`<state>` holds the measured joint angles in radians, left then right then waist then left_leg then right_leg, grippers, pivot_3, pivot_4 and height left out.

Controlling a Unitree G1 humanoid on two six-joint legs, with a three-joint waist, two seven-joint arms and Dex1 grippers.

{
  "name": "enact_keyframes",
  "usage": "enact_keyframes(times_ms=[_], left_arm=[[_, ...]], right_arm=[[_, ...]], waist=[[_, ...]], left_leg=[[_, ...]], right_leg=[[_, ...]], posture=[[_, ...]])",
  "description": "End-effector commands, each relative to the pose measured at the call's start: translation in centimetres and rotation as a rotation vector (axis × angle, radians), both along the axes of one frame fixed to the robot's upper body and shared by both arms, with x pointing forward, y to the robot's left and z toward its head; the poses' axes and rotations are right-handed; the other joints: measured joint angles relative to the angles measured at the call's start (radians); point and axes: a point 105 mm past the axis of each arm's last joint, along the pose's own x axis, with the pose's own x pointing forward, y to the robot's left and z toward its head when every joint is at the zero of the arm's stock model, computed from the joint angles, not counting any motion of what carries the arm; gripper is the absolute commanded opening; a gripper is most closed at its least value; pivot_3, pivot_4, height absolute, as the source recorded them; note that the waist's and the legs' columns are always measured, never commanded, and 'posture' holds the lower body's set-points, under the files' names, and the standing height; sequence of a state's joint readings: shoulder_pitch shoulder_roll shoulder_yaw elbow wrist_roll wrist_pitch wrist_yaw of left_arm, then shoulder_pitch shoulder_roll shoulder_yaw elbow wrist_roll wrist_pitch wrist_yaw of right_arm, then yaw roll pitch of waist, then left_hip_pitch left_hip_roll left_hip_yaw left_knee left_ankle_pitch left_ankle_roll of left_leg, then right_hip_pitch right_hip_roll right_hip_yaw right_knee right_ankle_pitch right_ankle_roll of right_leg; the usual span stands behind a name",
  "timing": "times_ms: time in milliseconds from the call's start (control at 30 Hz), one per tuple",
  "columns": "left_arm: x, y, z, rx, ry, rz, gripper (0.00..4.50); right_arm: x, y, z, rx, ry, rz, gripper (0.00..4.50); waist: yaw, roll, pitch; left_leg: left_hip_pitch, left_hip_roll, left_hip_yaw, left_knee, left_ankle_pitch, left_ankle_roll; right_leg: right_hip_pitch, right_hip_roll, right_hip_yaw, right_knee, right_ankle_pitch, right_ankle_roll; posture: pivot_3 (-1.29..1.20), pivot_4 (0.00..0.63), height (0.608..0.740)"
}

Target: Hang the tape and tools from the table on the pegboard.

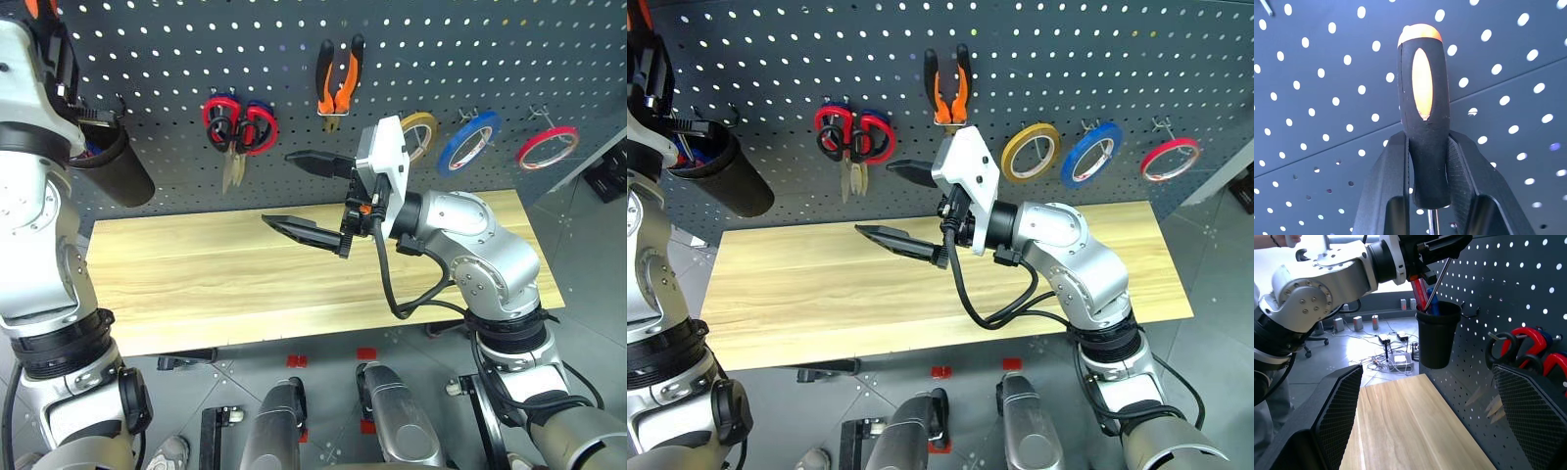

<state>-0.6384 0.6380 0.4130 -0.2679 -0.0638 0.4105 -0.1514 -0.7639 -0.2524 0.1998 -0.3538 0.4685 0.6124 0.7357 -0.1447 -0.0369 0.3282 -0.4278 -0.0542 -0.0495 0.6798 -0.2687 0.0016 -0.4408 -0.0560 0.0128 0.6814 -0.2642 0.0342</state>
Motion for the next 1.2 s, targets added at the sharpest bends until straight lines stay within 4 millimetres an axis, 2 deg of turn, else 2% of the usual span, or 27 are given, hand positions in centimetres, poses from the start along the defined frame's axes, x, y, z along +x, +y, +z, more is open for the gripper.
enact_keyframes(times_ms=[33, 200, 467, 600, 767, 900, 933, 1033, 1100, 1200], left_arm=[[-0.7, 1.1, 0.5, 0.015, -0.083, 0.053, 0.69], [-0.5, 1.1, 0.2, -0.008, -0.108, 0.054, 0.69], [-2.8, 3.1, -1.7, -0.105, -0.153, 0.162, 0.69], [-2.7, 3.3, -3.1, -0.143, -0.128, 0.157, 1.96], [-2.4, 2.8, -3.0, -0.170, -0.134, 0.132, 3.43], [-2.6, 2.5, -2.5, -0.186, -0.148, 0.133, 3.43], [-2.7, 2.1, -2.1, -0.176, -0.155, 0.127, 3.43], [-2.9, -0.9, -0.3, -0.073, -0.161, 0.041, 3.43], [-2.7, -2.9, -0.1, -0.069, -0.132, -0.065, 3.43], [-2.6, -4.5, -0.7, -0.082, -0.071, -0.141, 3.43]], right_arm=[[-0.8, 0.3, 1.4, 0.029, -0.065, 0.024, 4.50], [-0.7, 0.3, 1.4, 0.030, -0.066, 0.018, 4.50], [-0.5, 0.2, 1.3, 0.041, -0.051, 0.014, 4.50], [-0.5, 0.2, 1.2, 0.036, -0.048, 0.021, 4.50], [-0.5, 0.2, 1.0, 0.033, -0.046, 0.024, 4.50], [-0.5, 0.2, 0.8, 0.029, -0.049, 0.020, 4.50], [-0.5, 0.0, 0.8, 0.033, -0.047, 0.017, 4.50], [-0.3, -0.7, 1.1, 0.071, -0.025, -0.007, 4.50], [-0.1, -1.4, 1.3, 0.098, -0.003, -0.028, 4.50], [0.4, -2.1, 1.3, 0.118, 0.001, -0.077, 4.50]], waist=[[0.000, 0.000, 0.000], [0.000, -0.001, 0.000], [-0.007, -0.001, -0.002], [-0.007, -0.002, -0.003], [0.000, -0.007, -0.006], [0.000, -0.010, -0.009], [0.000, -0.011, -0.010], [0.000, -0.014, -0.012], [0.002, -0.014, -0.013], [0.001, -0.013, -0.020]], left_leg=[[0.000, 0.000, 0.000, 0.000, 0.000, 0.000], [-0.001, 0.000, 0.000, 0.000, 0.000, 0.000], [-0.001, 0.001, 0.000, 0.001, 0.001, -0.001], [-0.001, 0.001, 0.000, 0.001, 0.001, -0.001], [-0.001, 0.001, 0.000, 0.002, 0.002, -0.001], [-0.001, 0.001, 0.000, 0.002, 0.002, -0.002], [-0.001, 0.001, 0.000, 0.002, 0.002, -0.002], [-0.001, 0.001, 0.000, 0.002, 0.002, -0.002], [-0.001, 0.001, 0.000, 0.003, 0.002, -0.002], [-0.001, 0.000, 0.000, 0.003, 0.002, -0.002]], right_leg=[[0.000, 0.000, 0.000, 0.000, 0.001, -0.002], [-0.001, 0.000, -0.001, 0.000, 0.001, -0.002], [-0.001, 0.000, -0.001, 0.001, 0.001, -0.002], [-0.001, 0.000, -0.001, 0.001, 0.001, -0.002], [-0.001, 0.000, -0.001, 0.003, 0.001, -0.002], [-0.002, 0.000, -0.001, 0.005, 0.001, -0.002], [-0.002, 0.000, -0.001, 0.006, 0.001, -0.002], [-0.002, 0.000, -0.001, 0.007, 0.002, -0.002], [-0.002, 0.000, -0.001, 0.007, 0.002, -0.002], [-0.002, 0.000, 0.000, 0.008, 0.002, -0.002]], posture=[[-0.26, 0.256, 0.740], [-0.27, 0.255, 0.740], [-0.26, 0.255, 0.740], [-0.25, 0.254, 0.740], [-0.25, 0.252, 0.740], [-0.25, 0.248, 0.740], [-0.26, 0.244, 0.740], [-0.25, 0.239, 0.740], [-0.25, 0.240, 0.740], [-0.26, 0.242, 0.740]])
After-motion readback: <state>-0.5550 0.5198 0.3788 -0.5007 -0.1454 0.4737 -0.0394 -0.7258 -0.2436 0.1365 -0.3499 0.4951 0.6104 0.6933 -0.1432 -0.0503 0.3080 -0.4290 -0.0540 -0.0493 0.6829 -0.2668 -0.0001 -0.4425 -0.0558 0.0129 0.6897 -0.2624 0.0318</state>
